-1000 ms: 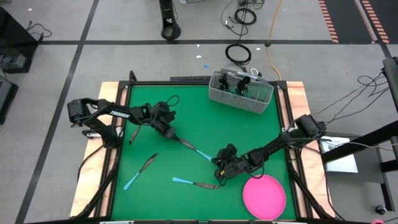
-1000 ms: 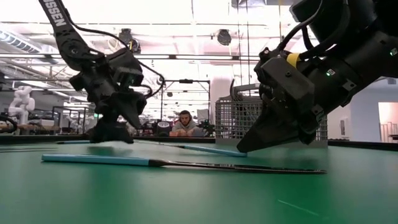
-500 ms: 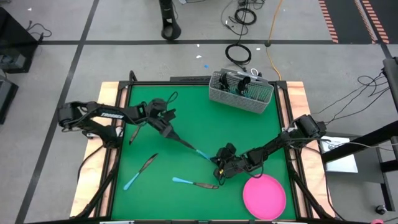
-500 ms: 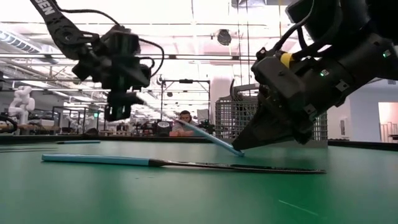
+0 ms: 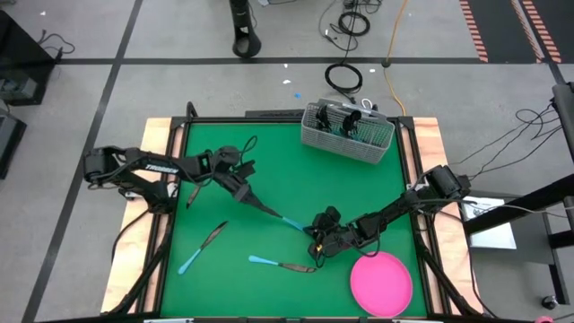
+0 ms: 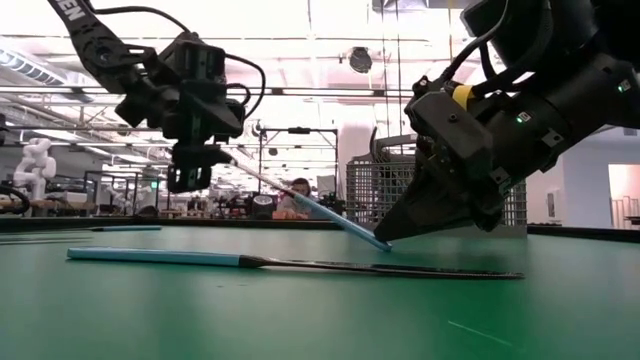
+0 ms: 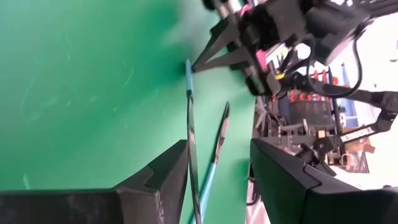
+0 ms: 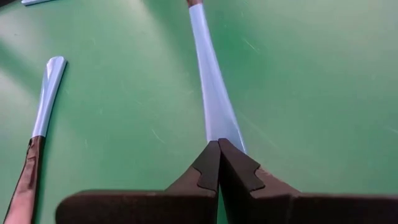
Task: Sort silverware
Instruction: Put the blue table knife into the silverware basket
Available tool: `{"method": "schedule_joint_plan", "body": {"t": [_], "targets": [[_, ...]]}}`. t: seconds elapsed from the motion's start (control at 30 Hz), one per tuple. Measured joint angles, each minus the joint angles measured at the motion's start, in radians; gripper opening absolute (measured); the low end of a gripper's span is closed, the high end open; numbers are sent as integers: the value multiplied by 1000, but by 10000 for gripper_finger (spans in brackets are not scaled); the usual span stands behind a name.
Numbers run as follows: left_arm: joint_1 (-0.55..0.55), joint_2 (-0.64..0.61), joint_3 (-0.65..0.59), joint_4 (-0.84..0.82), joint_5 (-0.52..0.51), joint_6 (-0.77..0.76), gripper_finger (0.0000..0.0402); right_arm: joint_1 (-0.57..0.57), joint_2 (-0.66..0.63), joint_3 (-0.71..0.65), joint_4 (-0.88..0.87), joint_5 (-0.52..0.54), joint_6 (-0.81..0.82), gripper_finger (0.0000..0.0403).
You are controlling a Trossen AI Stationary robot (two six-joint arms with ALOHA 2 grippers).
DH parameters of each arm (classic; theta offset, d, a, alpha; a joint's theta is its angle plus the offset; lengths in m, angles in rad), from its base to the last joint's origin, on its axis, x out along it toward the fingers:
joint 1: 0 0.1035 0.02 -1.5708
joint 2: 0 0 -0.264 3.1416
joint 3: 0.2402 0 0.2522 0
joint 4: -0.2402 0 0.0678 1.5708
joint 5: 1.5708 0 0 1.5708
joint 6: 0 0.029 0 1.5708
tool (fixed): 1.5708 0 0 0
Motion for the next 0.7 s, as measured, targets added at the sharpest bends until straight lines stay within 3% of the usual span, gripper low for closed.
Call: {"method": "schedule_joint_plan", "body": {"t": [0.27, 0.7], "targets": [[-15, 0, -1, -145, -31, 60, 175, 0, 1, 0, 1, -2, 0, 0], [-15, 0, -1, -234, -43, 65, 175, -2, 1, 0, 1, -4, 1, 0]]}}
